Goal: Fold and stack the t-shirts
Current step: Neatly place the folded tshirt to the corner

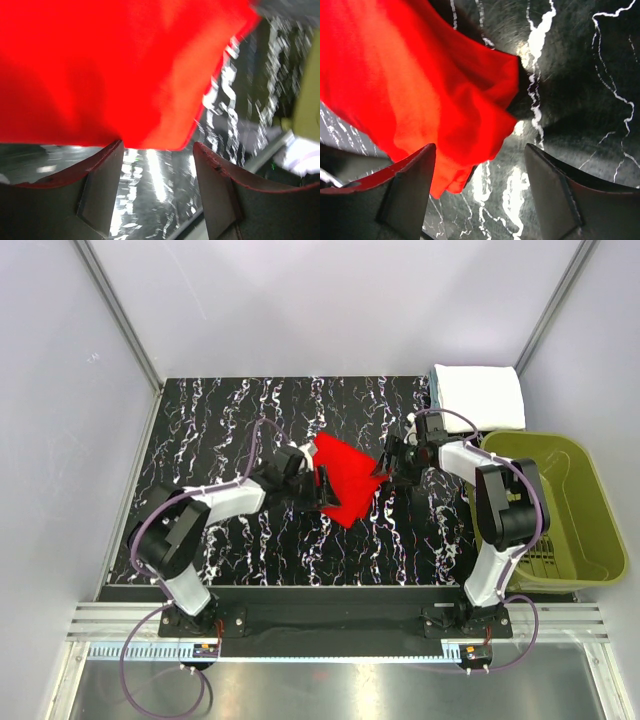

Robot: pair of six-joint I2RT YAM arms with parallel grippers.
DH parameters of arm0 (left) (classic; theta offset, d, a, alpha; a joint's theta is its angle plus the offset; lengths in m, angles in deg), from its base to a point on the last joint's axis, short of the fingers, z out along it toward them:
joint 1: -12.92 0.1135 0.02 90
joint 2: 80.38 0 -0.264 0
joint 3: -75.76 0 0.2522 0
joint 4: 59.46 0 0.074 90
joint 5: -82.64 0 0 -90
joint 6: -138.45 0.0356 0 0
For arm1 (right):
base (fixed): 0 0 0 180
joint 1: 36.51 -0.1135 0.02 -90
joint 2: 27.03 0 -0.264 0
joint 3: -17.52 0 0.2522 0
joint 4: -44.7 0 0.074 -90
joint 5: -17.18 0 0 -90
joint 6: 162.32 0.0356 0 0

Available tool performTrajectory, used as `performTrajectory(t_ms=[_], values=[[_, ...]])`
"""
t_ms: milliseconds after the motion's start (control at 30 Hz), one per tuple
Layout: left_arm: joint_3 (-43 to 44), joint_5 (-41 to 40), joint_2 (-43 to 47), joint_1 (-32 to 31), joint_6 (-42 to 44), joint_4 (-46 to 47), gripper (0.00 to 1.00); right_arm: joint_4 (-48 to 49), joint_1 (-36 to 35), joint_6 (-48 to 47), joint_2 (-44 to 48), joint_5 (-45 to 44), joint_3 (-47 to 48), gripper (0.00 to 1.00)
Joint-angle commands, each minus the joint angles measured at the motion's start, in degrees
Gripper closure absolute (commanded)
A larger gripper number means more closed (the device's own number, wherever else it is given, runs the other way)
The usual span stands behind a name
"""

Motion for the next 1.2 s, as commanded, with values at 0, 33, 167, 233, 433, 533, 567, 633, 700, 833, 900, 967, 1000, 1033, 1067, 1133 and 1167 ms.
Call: performTrajectory(t_ms=[0,33,167,233,433,533,567,633,700,833,900,967,1000,1033,1067,1133,1167], values=[[-1.6,4.9,3.1,-3.7,1.4,11.1,0.38,4.0,0.4,1.3,-0.9,-0.6,1.5,0.23],[-2.1,4.7,3.4,-4.3,1.9,11.6,0.38,4.6,0.5,1.1,-1.0,-0.9,1.5,0.24],[-2.7,4.2,2.6,-6.2,3.3,14.9,0.38,8.9,0.9,0.9,-2.0,-0.3,1.1,0.34],[-3.0,4.4,0.8,-7.1,3.7,17.0,0.38,11.6,1.0,0.3,-2.5,0.1,0.8,0.40],[-5.5,2.8,-4.3,-9.1,3.4,21.1,0.39,22.2,1.4,-0.6,-4.0,2.5,-2.0,0.72],[-7.5,2.0,-6.3,-9.9,1.5,24.1,0.40,24.6,1.7,0.4,-4.7,-0.4,-3.1,0.82],[-7.8,1.8,-7.0,-10.2,1.1,24.7,0.40,25.2,1.9,0.6,-5.4,-0.6,-3.2,0.83],[-8.5,2.0,-7.5,-11.1,-0.4,26.6,0.40,27.5,1.9,1.1,-6.2,-0.6,-3.1,0.84],[-8.6,3.1,-7.5,-11.5,-3.1,29.1,0.40,27.5,1.9,0.7,-7.7,0.9,-1.1,0.82],[-3.6,5.1,-3.4,-11.1,-4.2,25.0,0.39,24.5,1.9,-1.0,-8.3,1.9,4.5,0.64],[4.2,3.3,-0.2,-8.9,1.8,10.3,0.37,15.8,1.9,-1.5,-7.0,-1.1,7.4,0.50],[9.4,0.8,1.1,-5.7,8.1,1.2,0.37,8.1,1.9,-0.8,-4.5,-4.9,12.5,0.46],[11.5,0.6,1.4,-1.8,9.1,-3.3,0.37,1.3,1.9,-0.1,-3.8,-5.5,13.9,0.44],[12.0,1.3,1.6,0.4,9.7,-4.6,0.37,-1.6,1.9,0.7,-3.1,-5.7,16.2,0.42],[12.3,2.8,1.5,2.6,9.6,-5.3,0.37,-3.7,1.9,2.0,-1.9,-4.4,16.9,0.40],[11.7,7.2,1.1,7.1,8.9,-5.2,0.38,-3.7,1.8,2.9,-0.4,-0.5,16.0,0.29],[11.6,7.2,0.9,7.6,9.1,-5.9,0.39,-3.1,1.8,3.3,0.8,2.8,15.8,0.27]])
